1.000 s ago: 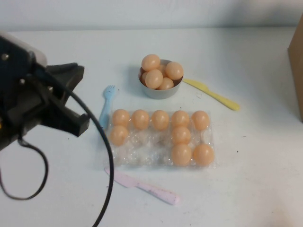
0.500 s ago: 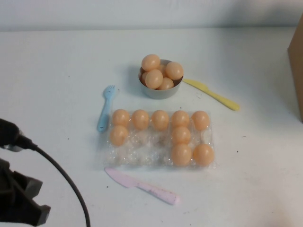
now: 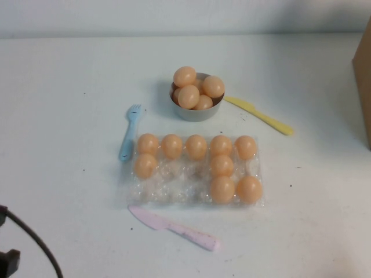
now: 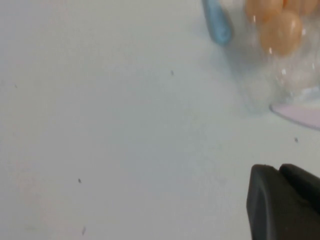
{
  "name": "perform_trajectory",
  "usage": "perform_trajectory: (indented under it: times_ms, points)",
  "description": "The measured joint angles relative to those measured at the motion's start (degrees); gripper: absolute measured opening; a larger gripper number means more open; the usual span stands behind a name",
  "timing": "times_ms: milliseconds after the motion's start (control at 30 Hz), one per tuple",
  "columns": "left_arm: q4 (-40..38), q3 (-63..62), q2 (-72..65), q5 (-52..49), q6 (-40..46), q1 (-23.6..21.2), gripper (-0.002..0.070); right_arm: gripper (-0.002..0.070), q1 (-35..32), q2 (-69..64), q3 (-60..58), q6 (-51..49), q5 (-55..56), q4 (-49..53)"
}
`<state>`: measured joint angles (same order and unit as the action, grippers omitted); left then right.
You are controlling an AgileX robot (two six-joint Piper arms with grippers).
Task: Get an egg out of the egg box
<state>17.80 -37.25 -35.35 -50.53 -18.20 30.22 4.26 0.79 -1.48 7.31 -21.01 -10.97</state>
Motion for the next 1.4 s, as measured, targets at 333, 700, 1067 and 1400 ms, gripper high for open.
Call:
perform_trajectory:
  times_ms: [333, 700, 1067, 1400]
  points:
    - [-2.76, 21.79, 19.56, 25.35, 0.00, -15.82, -0.0002, -0.0018, 0.00, 0.00, 0.00, 0.00, 0.00, 0.00]
    - [-11.17, 32.02, 35.57, 34.01, 8.62, -29.13, -0.0002, -0.0018, 0.00, 0.00, 0.00, 0.00, 0.00, 0.00]
    - [-20.83, 38.47, 35.91, 33.42, 22.80, -30.68, -0.0002, -0.0018, 0.00, 0.00, 0.00, 0.00, 0.00, 0.00]
    - [-21.86, 38.60, 35.91, 29.07, 22.91, -30.68, -0.0003, -0.0018, 0.00, 0.00, 0.00, 0.00, 0.00, 0.00]
